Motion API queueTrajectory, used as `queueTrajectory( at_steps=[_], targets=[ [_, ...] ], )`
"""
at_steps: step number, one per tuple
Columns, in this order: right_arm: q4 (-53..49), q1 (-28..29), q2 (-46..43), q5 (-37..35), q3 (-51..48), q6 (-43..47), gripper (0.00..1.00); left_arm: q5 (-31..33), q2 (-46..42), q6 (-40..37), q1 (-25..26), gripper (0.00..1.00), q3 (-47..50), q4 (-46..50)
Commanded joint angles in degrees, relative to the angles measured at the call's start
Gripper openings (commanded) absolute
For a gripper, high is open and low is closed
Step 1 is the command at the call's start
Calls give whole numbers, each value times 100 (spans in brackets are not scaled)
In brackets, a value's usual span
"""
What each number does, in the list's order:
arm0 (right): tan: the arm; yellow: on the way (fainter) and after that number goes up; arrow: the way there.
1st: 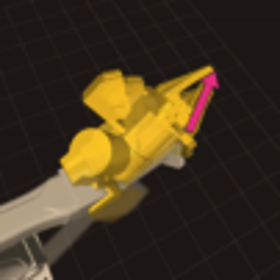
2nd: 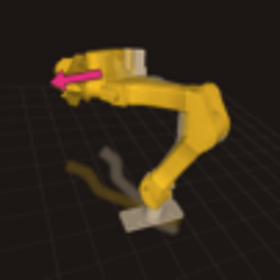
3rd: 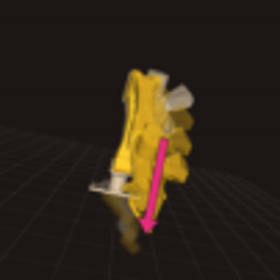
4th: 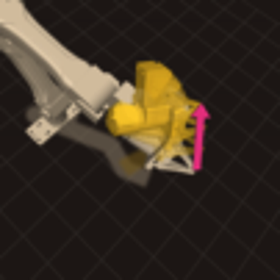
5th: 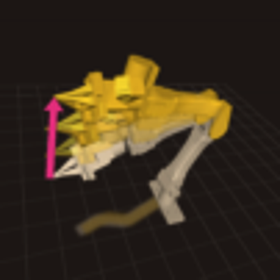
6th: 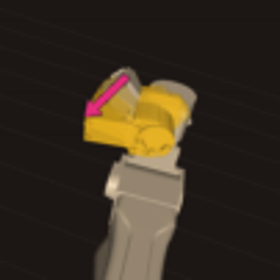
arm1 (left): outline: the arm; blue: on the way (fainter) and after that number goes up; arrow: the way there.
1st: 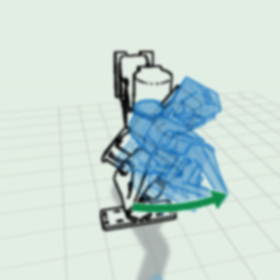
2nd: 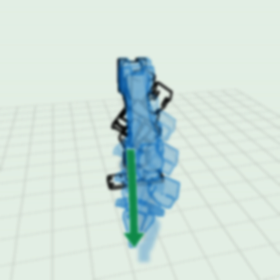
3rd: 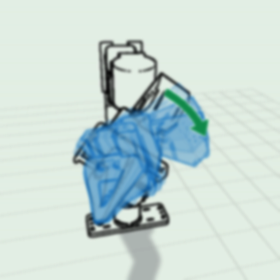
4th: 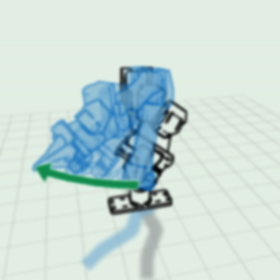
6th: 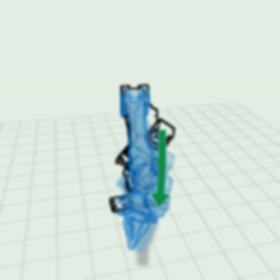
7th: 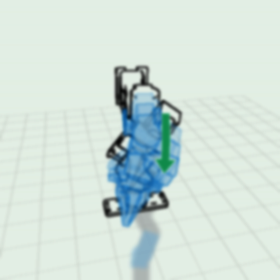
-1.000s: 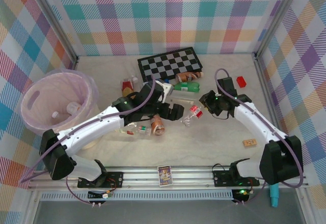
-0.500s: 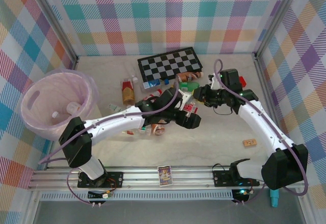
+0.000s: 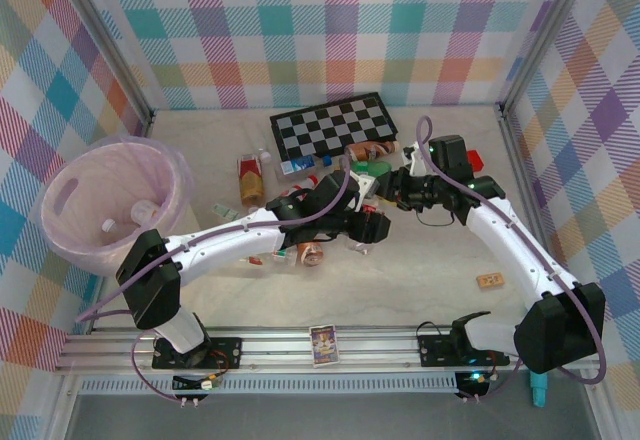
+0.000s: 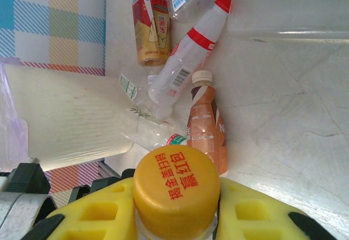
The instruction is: Put the plastic bottles in the bin
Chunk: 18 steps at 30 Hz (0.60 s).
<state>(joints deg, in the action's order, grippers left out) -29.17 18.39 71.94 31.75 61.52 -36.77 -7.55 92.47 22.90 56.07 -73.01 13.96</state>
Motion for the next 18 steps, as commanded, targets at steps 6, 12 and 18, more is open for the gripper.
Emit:
queueTrajectory(
  at_steps=[6,12,18],
  targets=[
    [175,-10,-20,-216,-9,-179,41,135,-112,19,24,57,-48,-55],
    [-317,-126,-146,-541,197,-93,61,218,-163,26,-6,55,-91,35],
    [-811,-576,-498,-769,288,103,68,559,-274,-157,-57,55,-374,779]
  ],
)
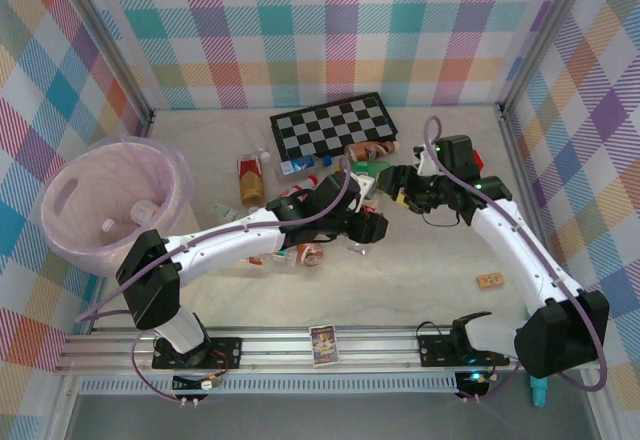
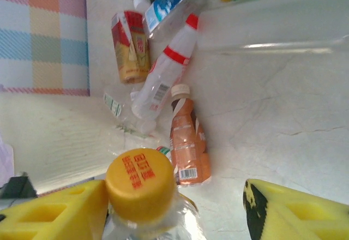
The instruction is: Put the plastic bottles in the bin
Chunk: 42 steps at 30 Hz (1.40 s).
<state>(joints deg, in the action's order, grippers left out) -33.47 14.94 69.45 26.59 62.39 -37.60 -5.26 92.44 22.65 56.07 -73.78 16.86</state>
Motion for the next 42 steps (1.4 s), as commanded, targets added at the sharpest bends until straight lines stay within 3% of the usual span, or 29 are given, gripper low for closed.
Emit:
queueTrajectory(
  at_steps=[1,8,14,18,21,25,30,36,42],
  targets=[
    [-426,-321,-289,-256,197,228,69,421,-325,-173,-69,54,-390,676],
    [-583,-553,-320,-366,13,393,71,1085,-597,-416,-441,47,-1424,2195],
    [-585,-563,-216,-318,-135,535,72,1926,-1013,-707,-1157,41,-2412,3606],
    [-413,-563,-24,-72,-192,493,72,2015,-1576,-825,-1944,31,-2802,4150],
    [-282,-561,139,89,-193,465,72,2076,-1991,-952,-2757,29,-2980,4432],
    [-265,-553,272,211,-127,518,72,1579,-2357,-1071,-4144,25,-3151,4728],
    [-328,-553,289,190,-139,601,72,1096,-2485,-1309,-5454,23,-3124,5044],
    [-353,-553,280,207,-149,622,73,510,-2600,-1363,-7060,24,-2263,4788],
    [-354,-549,363,208,-128,654,73,1039,-2615,-1395,-7241,24,-1393,4586]
  ],
)
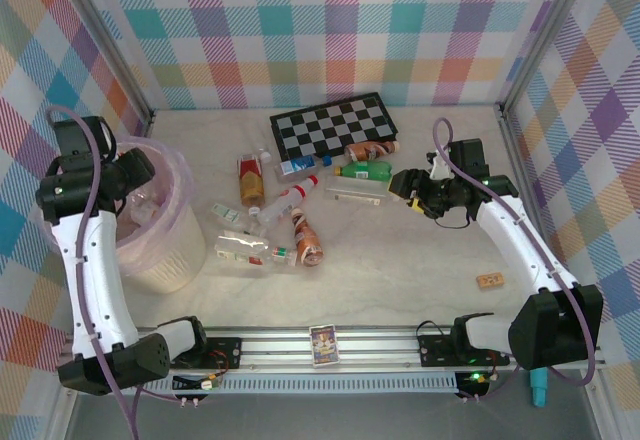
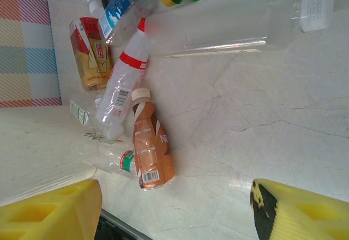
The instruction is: Put the plastic bottles in the bin
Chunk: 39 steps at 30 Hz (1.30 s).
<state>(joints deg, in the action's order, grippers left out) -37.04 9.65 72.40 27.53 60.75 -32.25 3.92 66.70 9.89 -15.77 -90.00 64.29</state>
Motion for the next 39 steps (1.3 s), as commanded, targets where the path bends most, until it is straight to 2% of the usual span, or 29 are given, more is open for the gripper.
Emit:
queueTrajectory(
  at_steps=[1,2,10,14,21,24,27,34,36,39],
  targets=[
    [11,-23,79,142,29,98,73,195,-58,-112,-56,24,395,-206],
    [16,-25,87,149,20,96,73,205,-92,-95,-211,24,547,-263],
    [-12,-25,3,27,-63,176,73,-53,-134,158,-238,30,1705,-937],
    [291,-25,-80,229,-198,106,73,-148,-85,180,-236,37,2042,-1160],
    [530,-19,-270,264,-362,139,75,-349,-39,204,-240,42,2560,-1429],
    [460,-19,-296,172,-352,126,77,-529,-40,233,-242,50,2759,-1532],
    [456,-28,-259,126,-353,24,78,-590,-49,191,-239,63,2846,-1551],
    [590,-20,-73,157,-388,-387,82,-785,-235,-119,-234,88,2454,-1156],
    [585,-25,-28,103,-389,-475,83,-799,-305,-204,-234,93,2355,-1074],
    [530,-22,56,-11,-397,-610,84,-881,-372,-315,-211,93,2212,-968]
  ],
)
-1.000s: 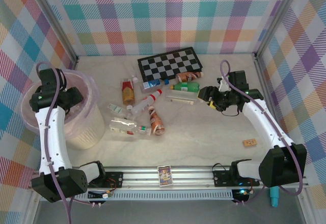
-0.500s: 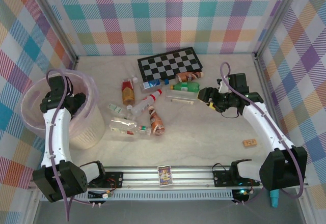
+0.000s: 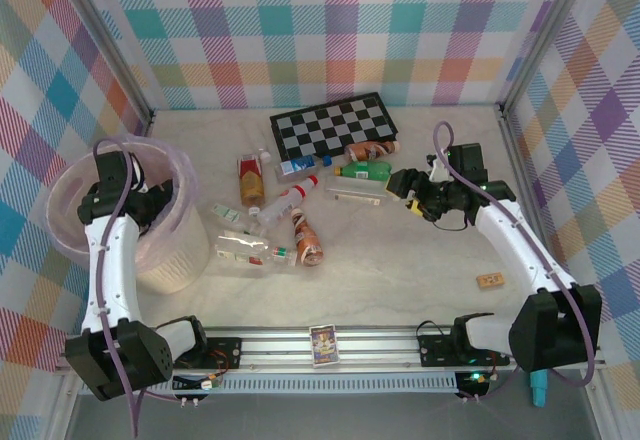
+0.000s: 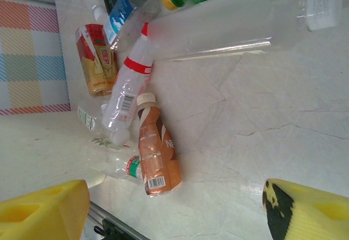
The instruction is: Put the plastic bottles in the bin
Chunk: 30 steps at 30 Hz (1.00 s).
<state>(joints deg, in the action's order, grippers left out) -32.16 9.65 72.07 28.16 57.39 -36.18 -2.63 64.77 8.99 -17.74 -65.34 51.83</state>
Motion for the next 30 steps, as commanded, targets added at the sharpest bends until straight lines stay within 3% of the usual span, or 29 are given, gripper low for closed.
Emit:
queueTrajectory(
  at_steps=[1,6,10,15,21,30],
  targets=[
    [10,-24,135,-121,-53,-265,84,-252,-205,-239,-11,94,-294,311],
    [273,-8,320,-240,-131,-895,88,-290,-335,-342,51,98,-576,523],
    [422,107,341,-860,-258,-1850,94,-314,-408,-422,58,100,-877,706],
    [69,395,416,-1915,-110,-3287,91,-102,-492,-580,60,100,-1212,889],
    [391,622,868,-2337,6,-4370,88,-218,-492,-649,82,100,-1678,905],
    [970,904,1977,-2789,488,-5302,85,444,-461,-832,273,100,-2372,1186]
  ],
)
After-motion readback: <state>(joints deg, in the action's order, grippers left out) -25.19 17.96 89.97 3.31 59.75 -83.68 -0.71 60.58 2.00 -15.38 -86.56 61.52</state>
